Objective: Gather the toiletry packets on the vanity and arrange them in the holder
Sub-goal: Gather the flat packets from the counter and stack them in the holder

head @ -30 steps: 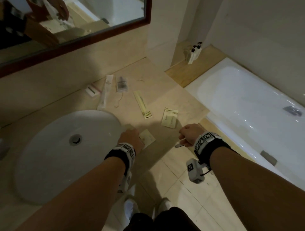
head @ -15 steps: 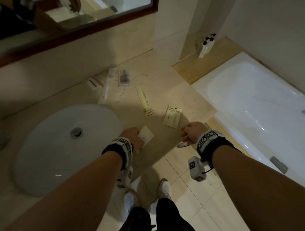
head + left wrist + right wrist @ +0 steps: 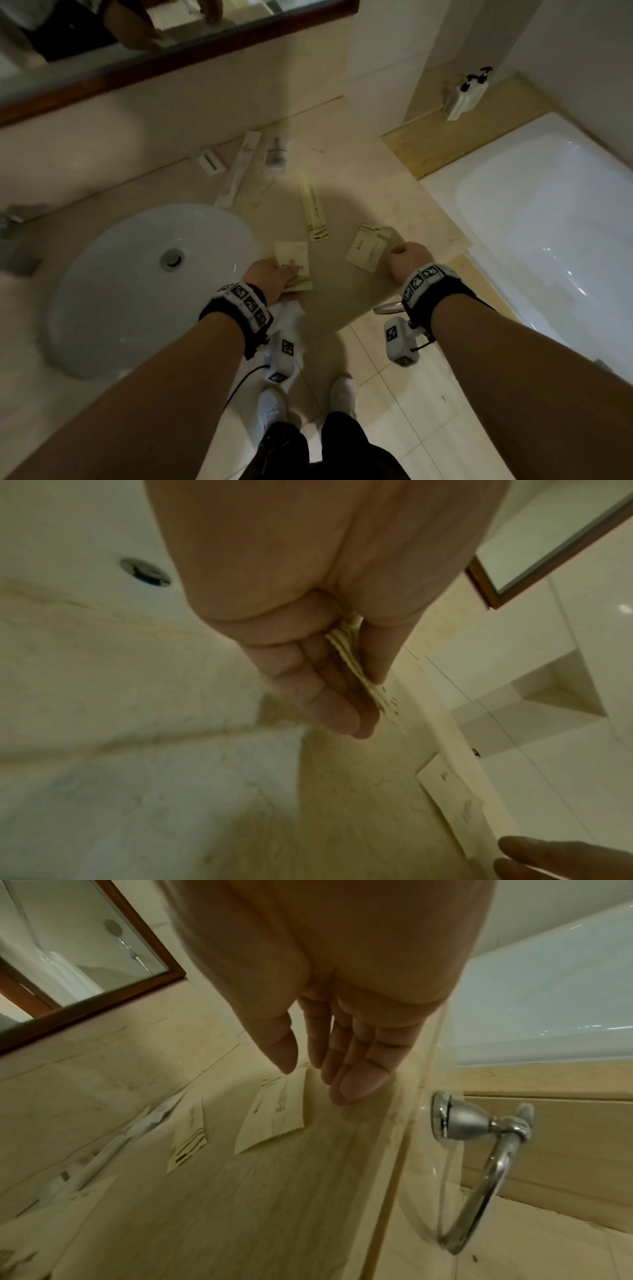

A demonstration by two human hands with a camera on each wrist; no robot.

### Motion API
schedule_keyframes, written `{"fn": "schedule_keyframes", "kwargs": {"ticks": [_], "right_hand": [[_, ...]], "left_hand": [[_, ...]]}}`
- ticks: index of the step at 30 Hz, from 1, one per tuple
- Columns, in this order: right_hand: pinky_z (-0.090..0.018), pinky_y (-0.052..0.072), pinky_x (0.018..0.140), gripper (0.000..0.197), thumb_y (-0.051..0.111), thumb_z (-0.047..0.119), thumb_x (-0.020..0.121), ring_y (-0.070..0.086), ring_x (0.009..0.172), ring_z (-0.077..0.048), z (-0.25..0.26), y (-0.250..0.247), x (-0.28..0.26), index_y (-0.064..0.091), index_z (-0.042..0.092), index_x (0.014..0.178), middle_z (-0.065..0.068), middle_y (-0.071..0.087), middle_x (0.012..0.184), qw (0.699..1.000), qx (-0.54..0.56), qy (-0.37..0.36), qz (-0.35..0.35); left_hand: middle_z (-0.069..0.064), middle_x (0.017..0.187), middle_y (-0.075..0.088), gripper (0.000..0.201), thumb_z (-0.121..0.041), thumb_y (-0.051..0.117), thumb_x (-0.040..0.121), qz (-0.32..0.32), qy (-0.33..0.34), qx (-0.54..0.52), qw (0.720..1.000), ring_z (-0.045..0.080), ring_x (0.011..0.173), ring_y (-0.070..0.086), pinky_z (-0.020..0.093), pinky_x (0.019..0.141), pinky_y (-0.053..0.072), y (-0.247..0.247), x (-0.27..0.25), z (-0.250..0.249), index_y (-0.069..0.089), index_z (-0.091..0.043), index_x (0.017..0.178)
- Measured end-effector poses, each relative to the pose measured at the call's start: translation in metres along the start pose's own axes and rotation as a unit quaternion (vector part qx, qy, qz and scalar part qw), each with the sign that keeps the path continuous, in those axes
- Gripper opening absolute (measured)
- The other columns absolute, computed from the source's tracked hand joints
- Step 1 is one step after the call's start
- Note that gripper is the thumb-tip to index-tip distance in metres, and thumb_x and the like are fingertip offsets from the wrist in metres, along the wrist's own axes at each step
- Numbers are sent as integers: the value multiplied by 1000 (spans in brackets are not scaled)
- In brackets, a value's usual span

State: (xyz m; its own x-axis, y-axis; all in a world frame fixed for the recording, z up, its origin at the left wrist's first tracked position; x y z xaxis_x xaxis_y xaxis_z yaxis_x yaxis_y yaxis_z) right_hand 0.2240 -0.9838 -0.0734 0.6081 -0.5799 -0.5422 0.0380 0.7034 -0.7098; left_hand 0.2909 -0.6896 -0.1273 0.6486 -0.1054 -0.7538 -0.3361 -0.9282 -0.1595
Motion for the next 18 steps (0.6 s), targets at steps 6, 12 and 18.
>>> {"fn": "schedule_keyframes", "kwargs": {"ticks": [6, 12, 18], "right_hand": [[-35, 47, 75, 30, 69, 31, 89, 61, 96, -36, 28, 21, 18, 60, 5, 102, -10, 58, 98, 997, -65, -13, 30], [-48, 43, 106, 74, 62, 37, 95, 43, 135, -39, 61, 51, 22, 27, 0, 149, -21, 39, 150, 984, -158, -59, 56], [-30, 45, 82, 41, 71, 22, 86, 61, 113, -33, 76, 58, 17, 62, 7, 123, -16, 63, 126, 985, -106, -89, 103]], "left_hand": [[15, 107, 69, 21, -15, 65, 94, -27, -18, -70, 997, 31, 100, 69, 48, 84, 59, -12, -10, 4, 63, -5, 112], [13, 106, 72, 21, -16, 64, 94, -58, -12, -94, 994, 28, 94, 72, 48, 80, 61, -42, -16, 8, 65, -8, 113], [14, 108, 71, 22, -18, 64, 94, -79, -2, -118, 990, 28, 96, 71, 45, 79, 61, -66, -30, 3, 65, -7, 113]]}}
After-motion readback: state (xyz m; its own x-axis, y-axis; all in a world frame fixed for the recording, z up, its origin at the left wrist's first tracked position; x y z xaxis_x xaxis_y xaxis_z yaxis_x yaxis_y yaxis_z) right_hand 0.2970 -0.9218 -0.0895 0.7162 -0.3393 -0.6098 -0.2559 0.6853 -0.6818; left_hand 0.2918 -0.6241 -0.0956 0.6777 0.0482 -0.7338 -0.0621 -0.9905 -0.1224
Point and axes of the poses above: each hand's wrist, its own x-axis towards the middle knuckle, its own y-axis out of the palm, z = x × y, the point moved 9 cm from there along x, towards the middle knuckle
